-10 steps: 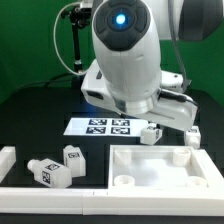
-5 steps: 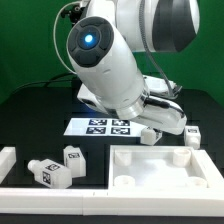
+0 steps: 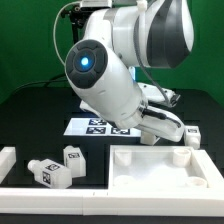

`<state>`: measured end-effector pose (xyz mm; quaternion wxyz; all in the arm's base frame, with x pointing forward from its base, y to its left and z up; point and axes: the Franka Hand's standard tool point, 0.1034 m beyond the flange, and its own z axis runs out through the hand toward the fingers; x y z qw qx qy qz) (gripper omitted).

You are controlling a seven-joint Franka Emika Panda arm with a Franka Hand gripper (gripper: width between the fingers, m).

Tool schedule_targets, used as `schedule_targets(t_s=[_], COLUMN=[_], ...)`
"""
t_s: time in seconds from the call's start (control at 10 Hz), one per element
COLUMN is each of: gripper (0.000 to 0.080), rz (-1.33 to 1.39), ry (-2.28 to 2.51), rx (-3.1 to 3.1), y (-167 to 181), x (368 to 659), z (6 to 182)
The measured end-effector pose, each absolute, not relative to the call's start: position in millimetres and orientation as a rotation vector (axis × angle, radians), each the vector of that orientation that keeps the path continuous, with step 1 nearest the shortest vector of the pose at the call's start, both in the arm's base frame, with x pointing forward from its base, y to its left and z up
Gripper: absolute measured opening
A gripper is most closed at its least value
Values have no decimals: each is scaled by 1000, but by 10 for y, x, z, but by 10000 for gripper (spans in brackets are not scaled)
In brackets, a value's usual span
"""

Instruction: Assemble one leg

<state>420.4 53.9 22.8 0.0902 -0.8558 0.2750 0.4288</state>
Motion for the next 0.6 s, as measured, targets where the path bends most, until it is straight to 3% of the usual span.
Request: schedule_targets(t_s=[0.6], gripper=[649], rz=[1310], ry=[800], rx=[-2548], y=[660], x=[4068], z=[136])
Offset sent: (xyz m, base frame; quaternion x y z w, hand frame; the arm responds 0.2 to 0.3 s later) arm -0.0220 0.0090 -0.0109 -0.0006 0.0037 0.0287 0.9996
